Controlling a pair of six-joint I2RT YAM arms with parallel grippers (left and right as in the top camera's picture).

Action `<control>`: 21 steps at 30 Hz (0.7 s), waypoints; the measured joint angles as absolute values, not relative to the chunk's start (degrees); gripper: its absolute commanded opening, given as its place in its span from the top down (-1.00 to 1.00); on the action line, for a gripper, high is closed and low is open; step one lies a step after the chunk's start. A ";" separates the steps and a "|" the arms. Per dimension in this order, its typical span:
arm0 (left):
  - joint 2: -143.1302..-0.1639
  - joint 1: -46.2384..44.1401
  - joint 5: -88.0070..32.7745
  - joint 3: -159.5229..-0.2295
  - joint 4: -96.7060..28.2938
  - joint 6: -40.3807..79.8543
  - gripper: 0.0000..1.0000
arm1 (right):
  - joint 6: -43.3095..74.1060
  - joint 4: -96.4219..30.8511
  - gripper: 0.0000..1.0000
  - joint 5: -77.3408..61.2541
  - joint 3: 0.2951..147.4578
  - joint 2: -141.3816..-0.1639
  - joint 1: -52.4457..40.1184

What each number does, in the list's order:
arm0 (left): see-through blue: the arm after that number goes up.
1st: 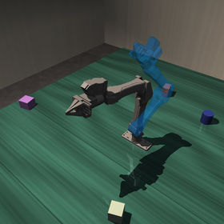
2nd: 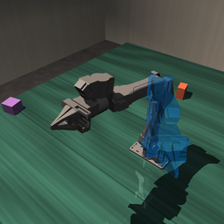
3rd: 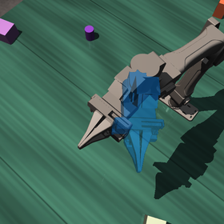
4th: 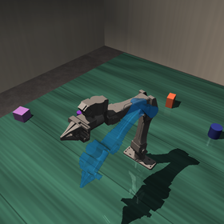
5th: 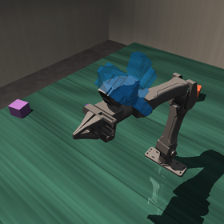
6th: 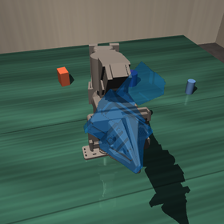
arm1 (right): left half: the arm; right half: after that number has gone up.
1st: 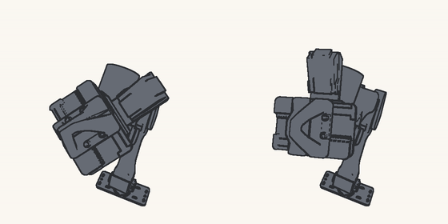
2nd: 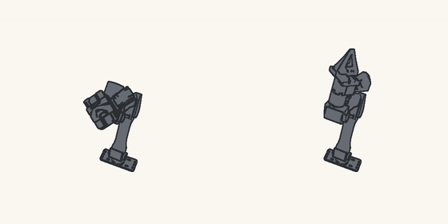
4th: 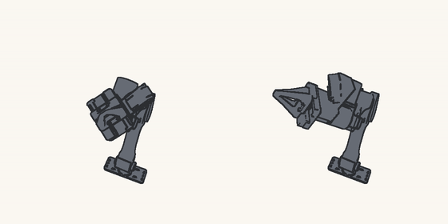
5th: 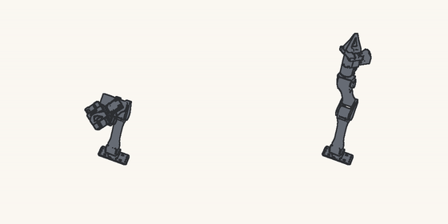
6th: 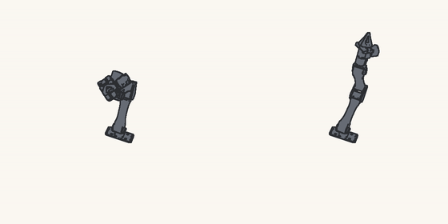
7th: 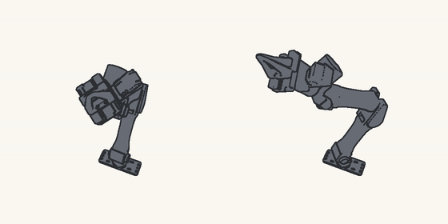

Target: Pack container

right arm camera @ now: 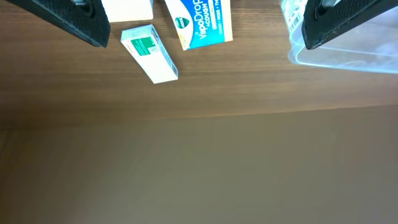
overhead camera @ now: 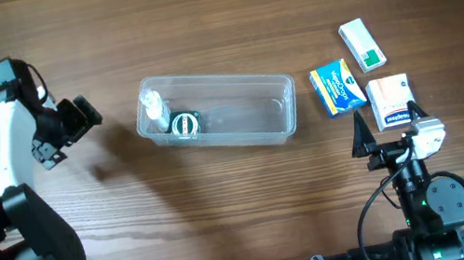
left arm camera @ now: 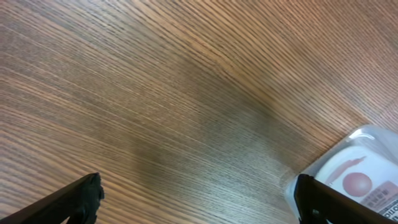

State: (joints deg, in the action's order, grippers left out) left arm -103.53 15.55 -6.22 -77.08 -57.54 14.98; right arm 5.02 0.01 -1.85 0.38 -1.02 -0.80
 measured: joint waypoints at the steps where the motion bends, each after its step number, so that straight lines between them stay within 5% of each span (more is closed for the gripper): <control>1: -103.50 15.55 -6.22 -77.08 -57.54 14.98 -1.00 | 5.04 0.01 -0.99 -1.85 0.38 -1.02 -0.80; 7: -103.50 15.55 -6.22 -77.08 -57.54 14.98 -1.00 | 10.44 1.69 -0.99 -9.69 0.40 -1.02 -0.56; 12: -103.50 15.55 -6.20 -77.08 -57.49 14.98 -0.99 | 17.76 -9.02 -0.99 -21.06 3.81 -6.70 -0.58; 21: -103.48 15.55 -5.76 -77.08 -57.39 14.96 -0.99 | 16.84 -45.56 -0.99 -25.76 50.04 -46.85 -0.58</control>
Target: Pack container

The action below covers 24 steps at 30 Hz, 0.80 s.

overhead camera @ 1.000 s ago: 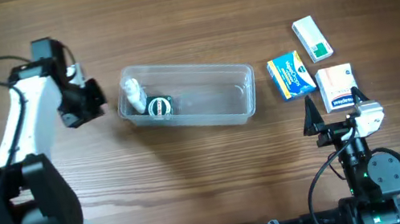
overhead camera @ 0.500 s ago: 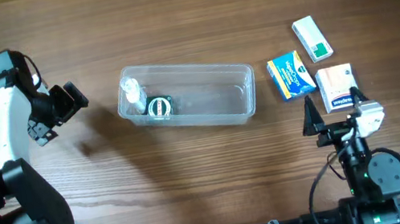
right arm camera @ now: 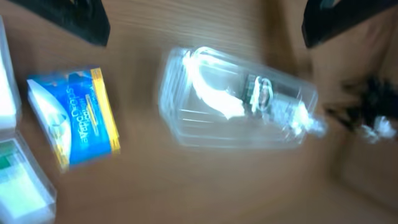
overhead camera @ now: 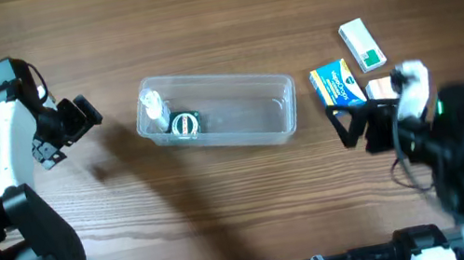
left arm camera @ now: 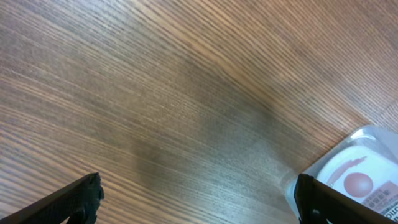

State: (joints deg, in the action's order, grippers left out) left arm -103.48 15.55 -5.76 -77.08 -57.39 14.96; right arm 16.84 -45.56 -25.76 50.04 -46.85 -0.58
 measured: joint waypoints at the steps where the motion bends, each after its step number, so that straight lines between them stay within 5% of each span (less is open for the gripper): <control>1: -103.48 15.55 -5.80 -77.08 -57.41 14.98 -1.00 | 16.36 -48.25 -1.00 -25.76 52.05 -49.34 -0.62; 5: -103.48 15.55 -5.82 -77.08 -57.41 14.98 -1.00 | 12.93 -59.53 -0.99 -26.48 62.19 -71.29 -5.13; 6: -103.48 15.55 -5.82 -77.08 -57.45 14.98 -1.00 | 11.25 -59.13 -0.86 -27.64 62.22 -74.19 -6.79; 8: -103.46 15.55 -5.82 -77.08 -57.43 14.98 -0.99 | 9.56 -57.76 -0.30 -29.87 62.19 -78.04 -10.35; 10: -103.46 15.55 -5.78 -77.08 -57.43 14.98 -0.99 | 8.38 -56.23 0.89 -30.98 62.19 -79.33 -14.83; 24: -103.44 15.55 -5.80 -77.08 -57.43 14.98 -1.00 | 14.28 -53.06 0.91 -12.03 62.30 -83.13 -35.48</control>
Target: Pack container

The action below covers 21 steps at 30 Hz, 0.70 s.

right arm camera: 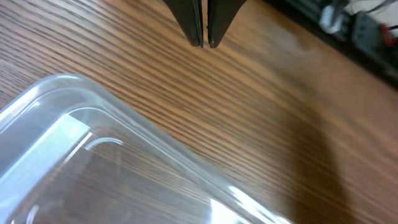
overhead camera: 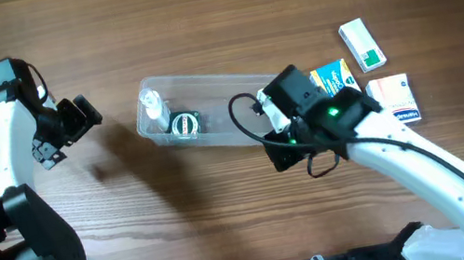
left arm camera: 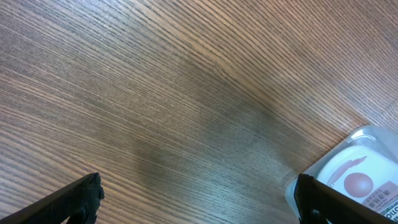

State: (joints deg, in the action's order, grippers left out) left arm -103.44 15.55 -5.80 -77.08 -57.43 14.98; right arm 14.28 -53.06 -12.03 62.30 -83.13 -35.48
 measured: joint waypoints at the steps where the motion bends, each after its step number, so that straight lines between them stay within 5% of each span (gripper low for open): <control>1: -103.44 15.55 -5.80 -77.08 -57.43 14.98 -0.99 | 14.28 -53.06 0.91 -11.18 62.30 -84.71 -35.48; 21: -103.44 15.55 -5.80 -77.08 -57.43 14.98 -1.00 | 14.20 -42.63 0.91 3.27 62.30 -92.68 -35.48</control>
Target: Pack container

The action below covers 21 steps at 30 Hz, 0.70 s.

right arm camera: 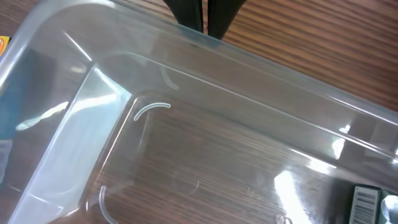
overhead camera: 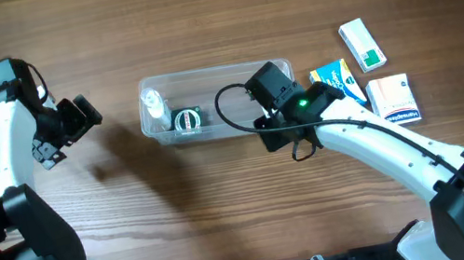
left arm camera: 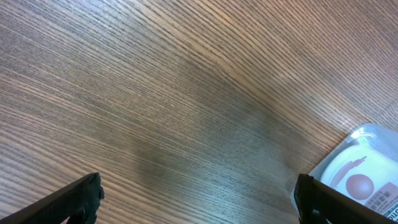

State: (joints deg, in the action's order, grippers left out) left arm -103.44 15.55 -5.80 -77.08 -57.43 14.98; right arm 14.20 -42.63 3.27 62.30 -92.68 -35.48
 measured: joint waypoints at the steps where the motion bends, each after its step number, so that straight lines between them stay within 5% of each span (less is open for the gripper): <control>1: -103.44 15.53 -5.80 -77.08 -57.43 14.98 -0.99 | 13.54 -43.59 0.92 2.96 62.37 -92.68 -35.48; 6: -103.42 15.55 -5.82 -77.08 -57.41 14.98 -0.99 | 11.68 -53.45 0.85 0.16 67.16 -91.53 -35.48; 11: -103.39 15.55 -5.80 -77.08 -57.43 14.98 -0.99 | 10.81 -62.30 -0.43 1.93 78.00 -81.08 -31.48; 13: -103.39 15.55 -5.82 -77.08 -57.43 14.98 -0.99 | 10.92 -63.31 -0.77 3.73 79.85 -76.90 -27.77; 18: -103.39 15.55 -5.82 -77.08 -57.45 14.98 -1.00 | 10.41 -70.24 -0.82 8.47 80.84 -70.67 -4.69; 21: -103.39 15.55 -5.82 -77.08 -57.43 14.98 -0.99 | 8.62 -70.13 -0.82 6.13 80.84 -72.07 1.32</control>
